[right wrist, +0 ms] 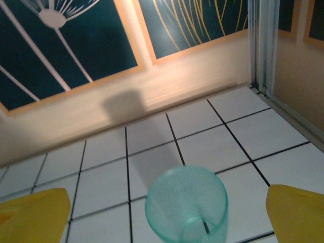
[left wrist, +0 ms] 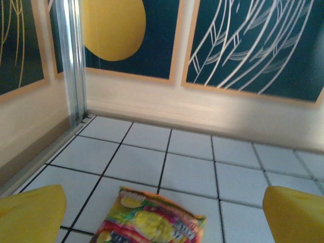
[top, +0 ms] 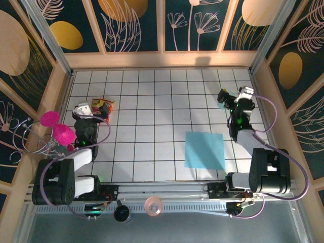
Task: Fold a paper plane with a square sheet of paper (pick it up from the middle)
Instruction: Move the square sheet of paper to the center of the table.
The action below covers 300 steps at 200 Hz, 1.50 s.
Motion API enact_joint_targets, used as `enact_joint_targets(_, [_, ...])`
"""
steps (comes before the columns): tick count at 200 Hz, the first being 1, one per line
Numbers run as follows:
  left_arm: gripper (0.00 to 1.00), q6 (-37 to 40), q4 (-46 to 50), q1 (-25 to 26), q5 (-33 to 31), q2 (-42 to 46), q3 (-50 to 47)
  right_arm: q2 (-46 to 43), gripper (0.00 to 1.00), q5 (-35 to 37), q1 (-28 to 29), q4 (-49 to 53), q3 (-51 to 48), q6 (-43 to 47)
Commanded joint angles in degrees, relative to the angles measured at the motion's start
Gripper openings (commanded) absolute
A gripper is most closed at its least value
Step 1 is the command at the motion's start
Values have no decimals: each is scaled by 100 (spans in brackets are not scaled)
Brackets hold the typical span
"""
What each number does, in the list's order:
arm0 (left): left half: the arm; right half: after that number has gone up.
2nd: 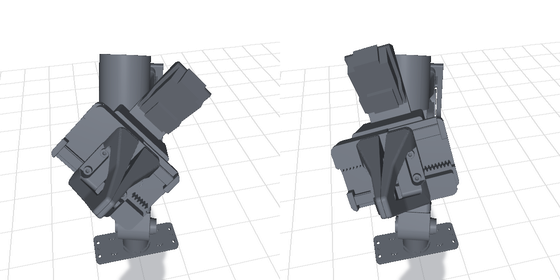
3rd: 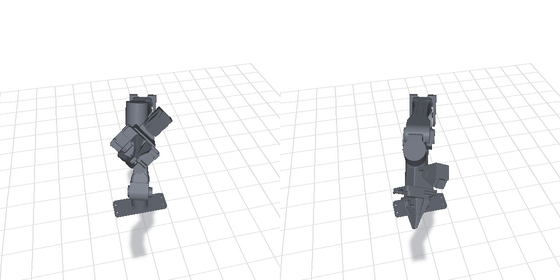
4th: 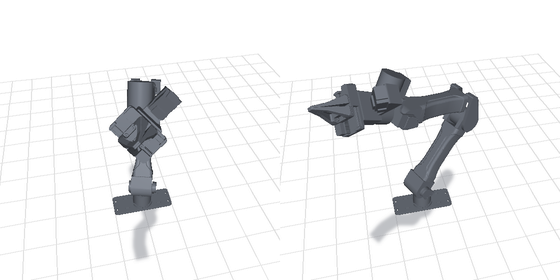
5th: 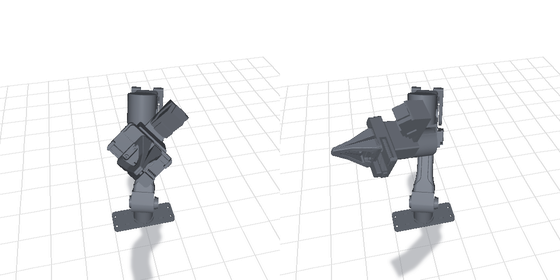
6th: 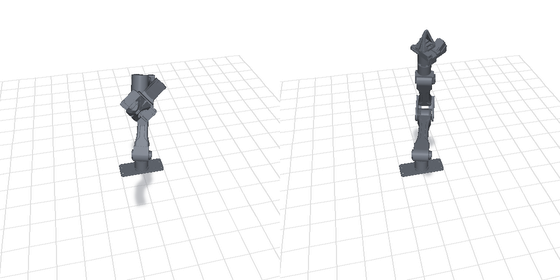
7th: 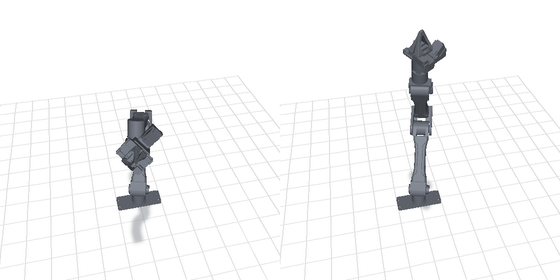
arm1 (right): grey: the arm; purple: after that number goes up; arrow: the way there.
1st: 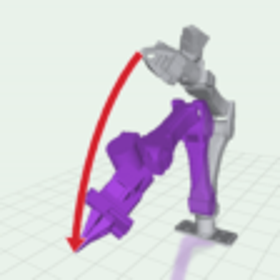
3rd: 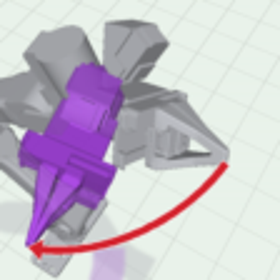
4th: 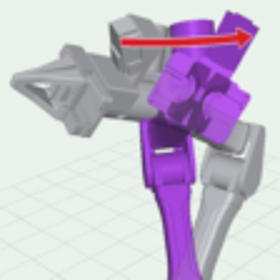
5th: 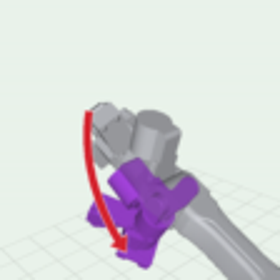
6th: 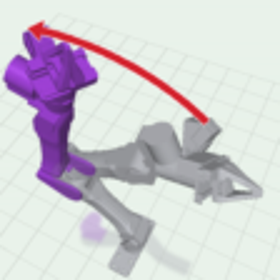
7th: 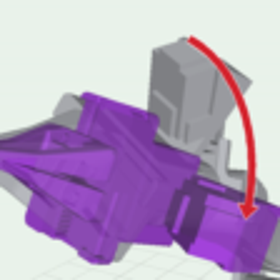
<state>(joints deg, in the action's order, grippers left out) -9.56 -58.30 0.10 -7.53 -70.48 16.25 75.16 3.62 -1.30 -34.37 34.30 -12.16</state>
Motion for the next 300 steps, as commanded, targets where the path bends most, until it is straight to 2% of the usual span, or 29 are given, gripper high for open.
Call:
enact_joint_targets(1, [99,-1063,1115,-36,139,383,338,117,99,31,114,2366,731,-1134])
enact_joint_targets(28, [99,-2018,1912,-36,681,500,666,315,99,-362,256,3379,1232,-1532])
enact_joint_targets(54, [99,-2618,2528,-38,1311,335,1002,201,98,-850,415,3909,1242,-1835])
enact_joint_targets(79, [99,-3068,2332,-28,2142,-7,1120,43,94,-1360,693,4165,970,-2197])
enact_joint_targets(108, [98,-3457,2157,52,2605,-348,1223,-110,90,-1269,1216,4436,631,-2574])
enact_joint_targets(156, [99,-3311,2672,835,2336,-746,1762,-377,83,-1358,1824,4787,237,-3131])
enact_joint_targets(192, [99,-3633,2420,1202,2381,-1153,1917,-489,82,-1373,2446,4973,-42,-3704])
enact_joint_targets(213, [99,-3761,2323,1311,2303,-1338,1968,-342,82,-1218,2809,4890,-119,-3945])
enact_joint_targets(242, [99,-3831,2480,1371,2265,-1550,2112,84,82,-1099,3020,4743,-6,-3978])
enact_joint_targets(300, [99,-3746,2926,1388,2252,-1708,2317,942,82,-868,3101,4257,348,-3863])
